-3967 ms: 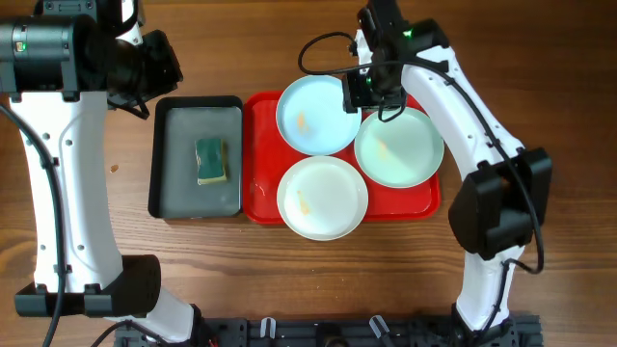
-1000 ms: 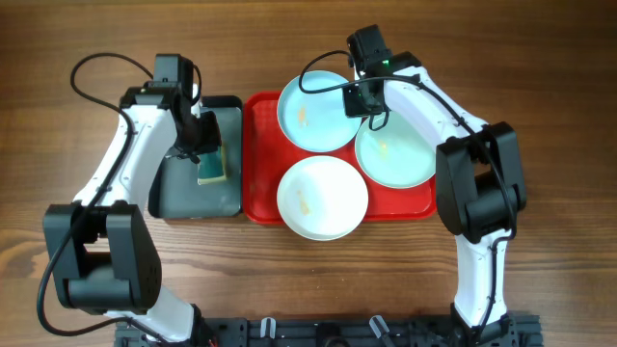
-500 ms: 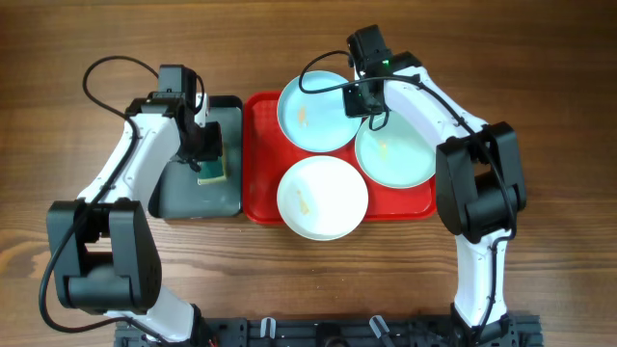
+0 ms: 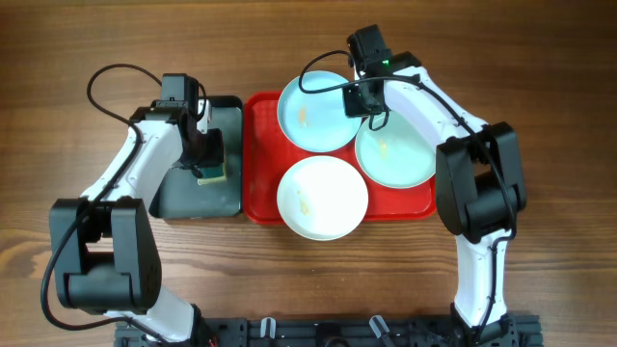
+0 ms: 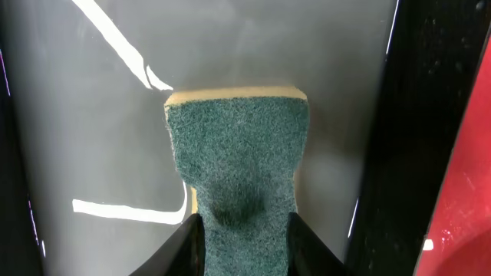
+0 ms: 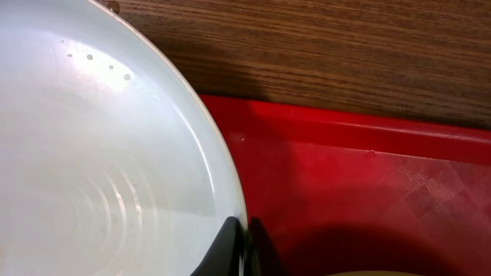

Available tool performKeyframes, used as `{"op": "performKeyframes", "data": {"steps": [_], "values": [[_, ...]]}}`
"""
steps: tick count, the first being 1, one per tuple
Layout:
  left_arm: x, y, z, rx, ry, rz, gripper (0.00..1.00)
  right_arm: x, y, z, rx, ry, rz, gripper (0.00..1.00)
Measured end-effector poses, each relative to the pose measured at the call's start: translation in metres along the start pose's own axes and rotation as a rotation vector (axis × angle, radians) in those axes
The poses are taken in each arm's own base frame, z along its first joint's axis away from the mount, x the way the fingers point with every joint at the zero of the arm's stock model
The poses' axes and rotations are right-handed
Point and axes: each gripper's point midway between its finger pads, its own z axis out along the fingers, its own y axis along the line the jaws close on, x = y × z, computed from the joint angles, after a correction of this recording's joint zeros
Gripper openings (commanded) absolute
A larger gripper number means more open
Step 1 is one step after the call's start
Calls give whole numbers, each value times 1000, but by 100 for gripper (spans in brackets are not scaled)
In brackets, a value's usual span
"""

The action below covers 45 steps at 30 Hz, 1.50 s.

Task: Clean dirty plates on tray and stack at the side
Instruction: 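Scrub the sponge in the soapy water with the left gripper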

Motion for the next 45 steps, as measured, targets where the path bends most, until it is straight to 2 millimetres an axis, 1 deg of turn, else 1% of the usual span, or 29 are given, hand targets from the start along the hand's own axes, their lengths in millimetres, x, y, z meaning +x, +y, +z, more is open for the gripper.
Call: {"op": "performKeyframes", "data": {"steps": [6, 11, 14, 17, 20, 22, 30, 39, 43, 45], "values": [[-7, -1, 0, 4, -28, -26, 31, 0, 0, 0, 0, 0, 0, 4], [-8, -1, 0, 4, -31, -49, 34, 0, 0, 0, 0, 0, 0, 4], [-7, -1, 0, 4, -30, -51, 33, 0, 0, 0, 0, 0, 0, 4], [-5, 0, 6, 2, -13, -54, 33, 0, 0, 0, 0, 0, 0, 4], [0, 0, 17, -3, 22, -57, 29, 0, 0, 0, 0, 0, 0, 4], [1, 0, 18, -4, 23, -58, 29, 0, 0, 0, 0, 0, 0, 4], [1, 0, 18, -4, 24, -62, 34, 0, 0, 0, 0, 0, 0, 4], [2, 1, 20, -9, 31, -62, 34, 0, 0, 0, 0, 0, 0, 4], [4, 2, 25, -15, 47, -64, 32, 0, 0, 0, 0, 0, 0, 4], [6, 2, 28, -17, 55, -65, 28, 0, 0, 0, 0, 0, 0, 4]]}}
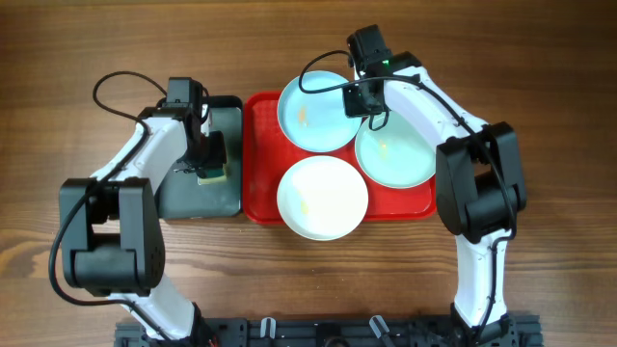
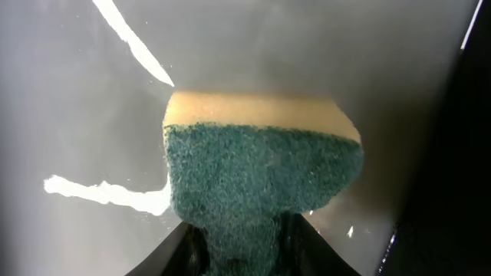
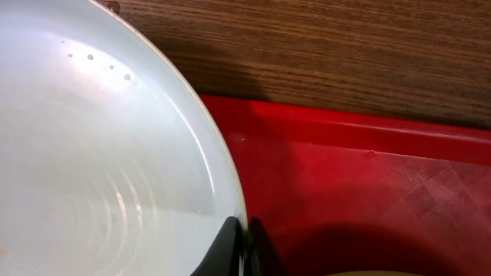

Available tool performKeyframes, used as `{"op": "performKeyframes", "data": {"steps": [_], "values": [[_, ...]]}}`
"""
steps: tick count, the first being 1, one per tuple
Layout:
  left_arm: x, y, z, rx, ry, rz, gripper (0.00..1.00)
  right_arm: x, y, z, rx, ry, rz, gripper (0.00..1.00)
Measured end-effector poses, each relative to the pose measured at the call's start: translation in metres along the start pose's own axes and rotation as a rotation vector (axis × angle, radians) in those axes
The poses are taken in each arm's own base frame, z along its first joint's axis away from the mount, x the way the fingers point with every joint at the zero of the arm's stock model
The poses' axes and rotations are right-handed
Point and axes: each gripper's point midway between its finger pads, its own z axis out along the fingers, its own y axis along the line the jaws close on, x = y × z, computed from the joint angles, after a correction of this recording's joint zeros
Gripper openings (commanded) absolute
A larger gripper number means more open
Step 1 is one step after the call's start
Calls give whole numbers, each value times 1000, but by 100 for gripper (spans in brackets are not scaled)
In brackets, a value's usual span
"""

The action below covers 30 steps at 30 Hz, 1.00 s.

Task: Clean dirty plates on tray and stack at the side
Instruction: 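Scrub the sponge in the soapy water with the left gripper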

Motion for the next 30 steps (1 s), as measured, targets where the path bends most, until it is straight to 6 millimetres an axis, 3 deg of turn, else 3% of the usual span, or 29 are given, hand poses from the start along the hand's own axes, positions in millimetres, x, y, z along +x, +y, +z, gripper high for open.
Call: {"op": "performKeyframes", "data": {"steps": [3, 5, 14, 16, 19, 27, 30], "values": [[0, 0, 2, -1, 4, 0, 26, 0, 0, 0, 0, 0, 0, 4], [0, 0, 2, -1, 4, 0, 33, 0, 0, 0, 0, 0, 0, 4], [2, 0, 5, -2, 12, 0, 32, 0, 0, 0, 0, 0, 0, 4], [2, 0, 6, -3, 16, 0, 25, 0, 0, 0, 0, 0, 0, 4], [2, 0, 6, -3, 18, -2, 4, 0, 0, 0, 0, 0, 0, 4], [8, 1, 1, -10, 53, -3, 4, 0, 0, 0, 0, 0, 0, 4], [-4, 0, -15, -3, 1, -3, 4, 0, 0, 0, 0, 0, 0, 4]]}}
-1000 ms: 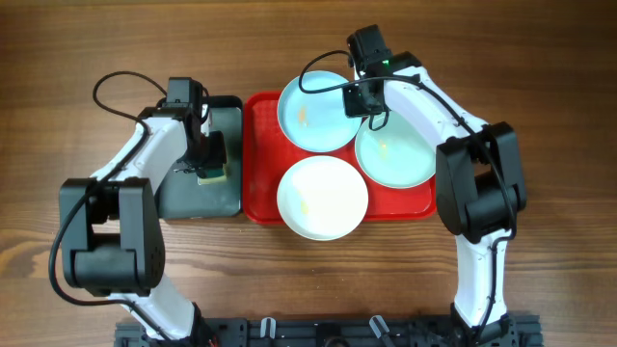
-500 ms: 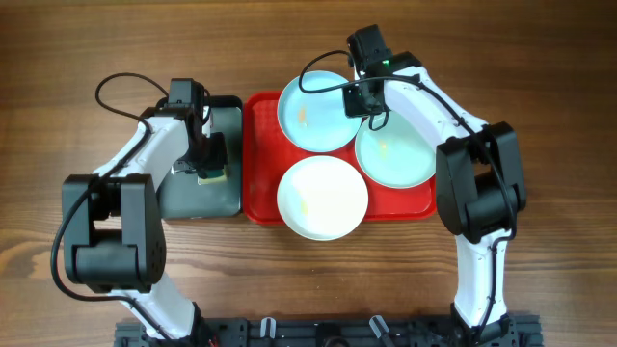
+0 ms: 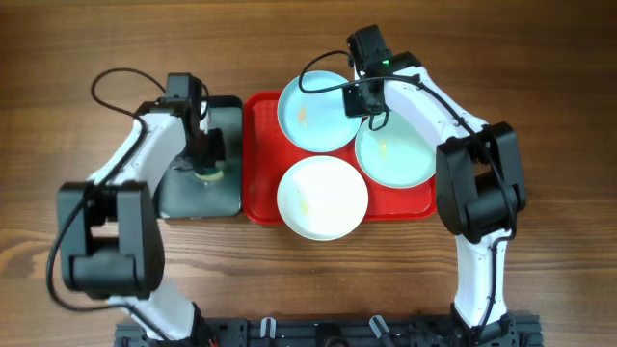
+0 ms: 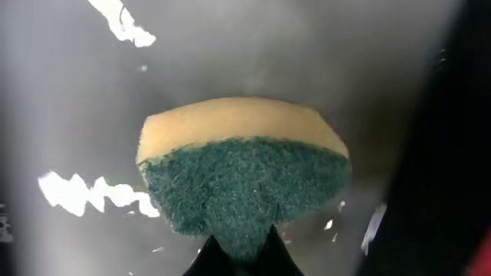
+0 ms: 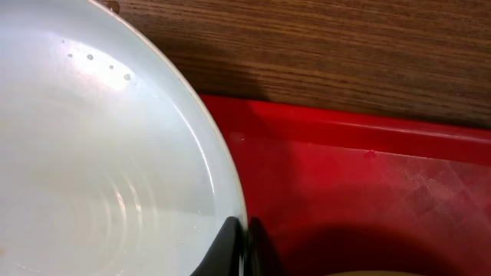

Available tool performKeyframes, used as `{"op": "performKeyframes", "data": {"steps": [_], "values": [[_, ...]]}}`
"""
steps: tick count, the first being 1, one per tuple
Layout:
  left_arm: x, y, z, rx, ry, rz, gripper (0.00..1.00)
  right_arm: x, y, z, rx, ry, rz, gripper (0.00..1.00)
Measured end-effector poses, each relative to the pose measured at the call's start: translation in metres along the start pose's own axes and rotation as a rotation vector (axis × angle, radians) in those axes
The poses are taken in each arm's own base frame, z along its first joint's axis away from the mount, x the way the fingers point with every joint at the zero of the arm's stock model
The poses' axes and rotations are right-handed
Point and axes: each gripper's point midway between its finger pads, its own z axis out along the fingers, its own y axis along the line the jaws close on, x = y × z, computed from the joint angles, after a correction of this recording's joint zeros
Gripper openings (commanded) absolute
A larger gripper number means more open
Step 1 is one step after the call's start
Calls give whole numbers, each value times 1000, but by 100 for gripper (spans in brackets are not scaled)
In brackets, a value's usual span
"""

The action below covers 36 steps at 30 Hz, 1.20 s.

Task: Clean dirty plates on tray and stack at the side
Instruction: 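Scrub the sponge in the soapy water with the left gripper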

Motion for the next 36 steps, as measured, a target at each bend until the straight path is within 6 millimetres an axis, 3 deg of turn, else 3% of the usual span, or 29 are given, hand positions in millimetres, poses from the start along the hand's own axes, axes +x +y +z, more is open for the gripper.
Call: {"op": "performKeyframes", "data": {"steps": [5, 7, 11, 14, 26, 36], "values": [[-36, -6, -73, 43, -256, 0, 4, 1, 0, 0, 1, 4, 0, 6], [-43, -7, -102, 58, -340, 0, 4, 2, 0, 0, 2, 9, 0, 12], [-44, -8, -134, 74, -427, 0, 4, 7, -2, 1, 6, 26, -1, 4], [-45, -8, -155, 85, -487, -1, 4, 6, -1, 0, 4, 24, 3, 4], [-45, -8, -155, 85, -489, -1, 4, 7, 0, 0, -2, 26, 3, 4], [-46, -8, -155, 85, -489, -1, 5, 16, 23, -2, -140, 72, 5, 4]]}}
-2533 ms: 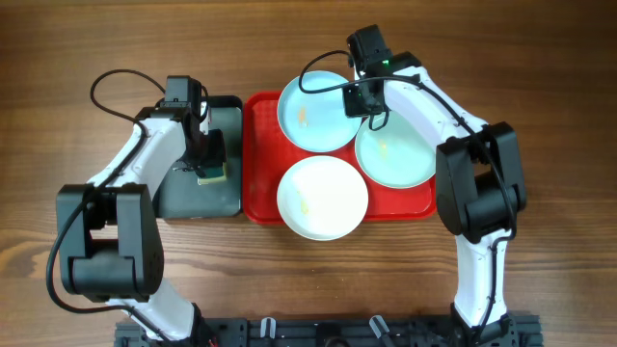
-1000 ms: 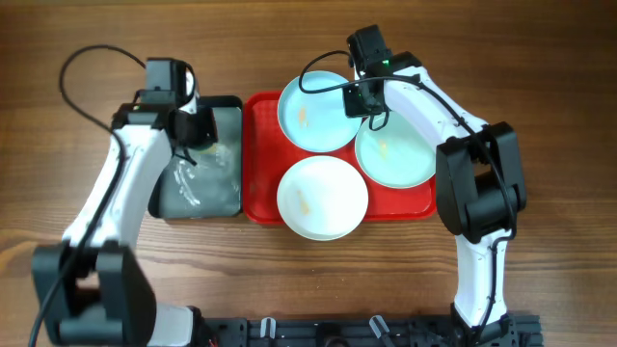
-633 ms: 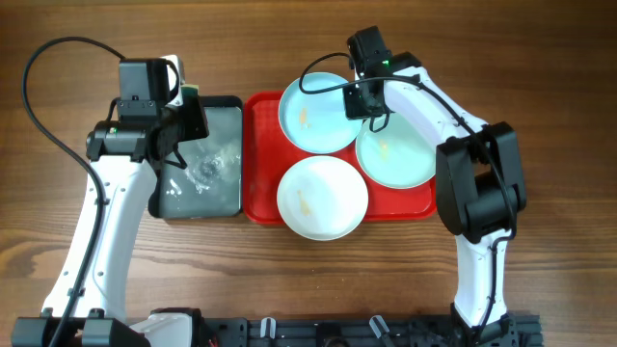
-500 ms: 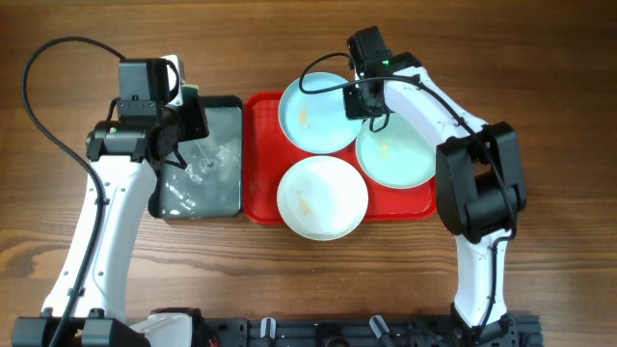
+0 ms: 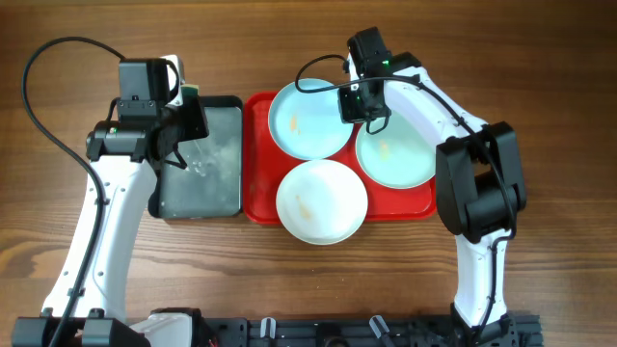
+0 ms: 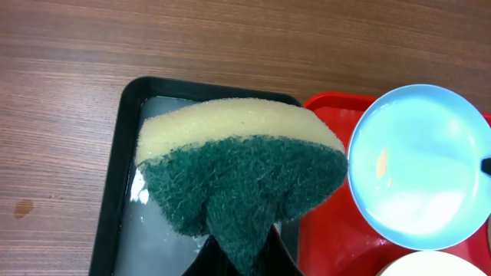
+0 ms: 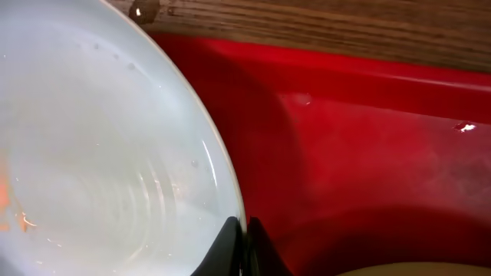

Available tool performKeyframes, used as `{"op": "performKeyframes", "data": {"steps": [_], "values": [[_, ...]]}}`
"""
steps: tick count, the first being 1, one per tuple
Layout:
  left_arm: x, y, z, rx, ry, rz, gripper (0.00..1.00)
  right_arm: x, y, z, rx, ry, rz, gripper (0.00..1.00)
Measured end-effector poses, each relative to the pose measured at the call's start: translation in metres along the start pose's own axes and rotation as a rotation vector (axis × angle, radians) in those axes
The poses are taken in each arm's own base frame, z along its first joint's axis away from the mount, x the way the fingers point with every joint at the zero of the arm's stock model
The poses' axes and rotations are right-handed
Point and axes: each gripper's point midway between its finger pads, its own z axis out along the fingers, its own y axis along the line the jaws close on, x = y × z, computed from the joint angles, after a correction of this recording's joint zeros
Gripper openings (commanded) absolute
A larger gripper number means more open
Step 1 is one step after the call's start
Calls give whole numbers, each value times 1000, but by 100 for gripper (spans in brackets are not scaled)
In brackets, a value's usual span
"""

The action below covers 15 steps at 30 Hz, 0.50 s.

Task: Clean dirty plates on tray and stack at the side
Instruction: 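Scrub the sponge in the soapy water with the left gripper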

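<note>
My left gripper point(image 6: 239, 253) is shut on a yellow-and-green sponge point(image 6: 238, 169), held high above the black water tray point(image 6: 126, 161). In the overhead view the left gripper point(image 5: 188, 118) hangs over that tray's far left corner. My right gripper point(image 7: 245, 230) is shut on the rim of the far pale blue plate point(image 7: 100, 153), which bears an orange smear. From overhead, this plate point(image 5: 308, 119) lies at the back of the red tray point(image 5: 255, 188), with the right gripper point(image 5: 355, 104) on its right edge.
On the red tray also rest a second pale blue plate point(image 5: 395, 149) at the right and a white plate point(image 5: 321, 200) in front, both with orange smears. The black tray point(image 5: 202, 173) holds a film of water. Bare wooden table point(image 5: 540, 106) surrounds both trays.
My left gripper has come up out of the black tray with the sponge and now hangs high above it. The right gripper has shifted its plate a little to the left and forward.
First the left gripper held the sponge flat on the wet black tray. Then the sponge was tilted and squeezed narrower in the jaws, and now it is raised clear. The right gripper kept its hold on the far plate's rim throughout.
</note>
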Motion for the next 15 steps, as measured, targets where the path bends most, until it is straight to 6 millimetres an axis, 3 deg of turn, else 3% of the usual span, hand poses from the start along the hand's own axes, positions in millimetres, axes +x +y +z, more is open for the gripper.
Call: {"op": "performKeyframes", "data": {"steps": [15], "values": [[1, 0, 2, -1, 6, 0, 7, -9, 5, 0, -28, -33, 119, 4]]}}
